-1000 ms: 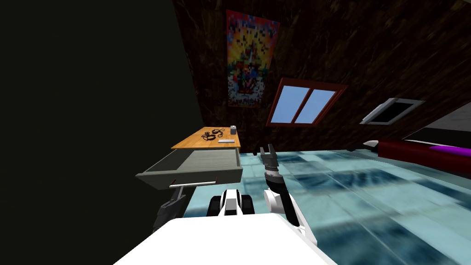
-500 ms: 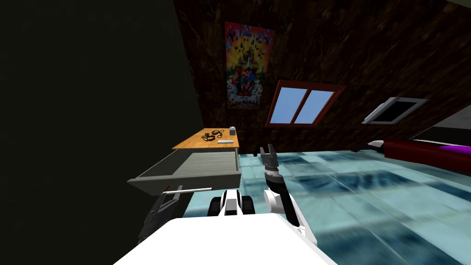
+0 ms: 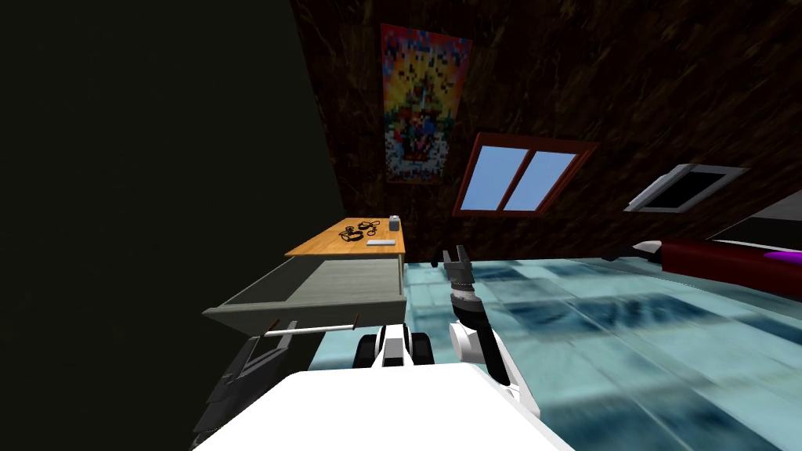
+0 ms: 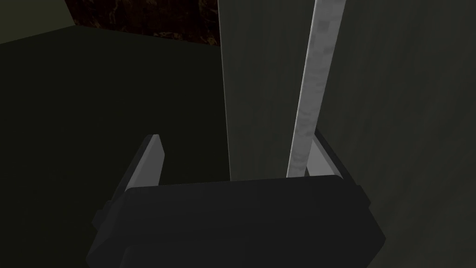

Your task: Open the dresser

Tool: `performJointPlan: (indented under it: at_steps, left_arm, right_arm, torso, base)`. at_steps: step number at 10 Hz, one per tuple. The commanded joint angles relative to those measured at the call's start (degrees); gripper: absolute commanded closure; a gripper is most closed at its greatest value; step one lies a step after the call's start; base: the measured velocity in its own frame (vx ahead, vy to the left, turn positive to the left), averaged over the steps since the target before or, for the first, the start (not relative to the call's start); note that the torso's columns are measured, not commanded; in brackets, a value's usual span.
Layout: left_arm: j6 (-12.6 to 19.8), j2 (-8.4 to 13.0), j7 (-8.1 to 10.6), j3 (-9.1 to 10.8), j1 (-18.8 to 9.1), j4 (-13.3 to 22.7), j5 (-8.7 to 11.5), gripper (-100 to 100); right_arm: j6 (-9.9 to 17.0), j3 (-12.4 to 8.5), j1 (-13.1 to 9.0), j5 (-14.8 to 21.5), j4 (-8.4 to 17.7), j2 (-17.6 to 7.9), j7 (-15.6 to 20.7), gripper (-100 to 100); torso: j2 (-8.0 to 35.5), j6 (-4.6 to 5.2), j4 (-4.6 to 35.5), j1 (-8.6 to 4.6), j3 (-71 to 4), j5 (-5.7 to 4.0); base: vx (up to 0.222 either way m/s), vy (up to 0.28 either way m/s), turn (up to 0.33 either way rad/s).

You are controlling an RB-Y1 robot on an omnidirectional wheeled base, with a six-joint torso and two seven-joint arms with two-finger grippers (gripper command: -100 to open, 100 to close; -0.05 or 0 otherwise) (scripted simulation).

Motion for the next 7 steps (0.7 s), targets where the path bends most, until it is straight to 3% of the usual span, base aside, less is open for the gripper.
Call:
performJointPlan:
  at_steps: [1,2,7]
  left_arm:
    - [0.5,0.4,0.68,0.17,1.2,-1.2,0.2,-100]
    - [0.7,0.4,0.81,0.21,1.4,-1.2,0.3,0]
    - [1.0,0.4,0.77,0.2,1.5,-1.0,0.2,0]
  right_arm:
    - [0.0,0.0,0.0,0.0,0.0,0.0,0.0,0]
    - [0.0,0.0,0.0,0.0,0.0,0.0,0.0,0]
    - [0.0,0.0,0.0,0.0,0.0,0.0,0.0,0]
  torso:
    - [0.0,0.01,0.1,-0.16,0.0,-0.17]
    - [0.1,0.03,0.1,-0.14,0.0,-0.09]
    - [-0.1,0.0,0.0,0.03,0.0,0.06]
  base:
    - [0.023,-0.013,0.011]
    - [0.005,0.002,0.003]
    - [0.0,0.0,0.0]
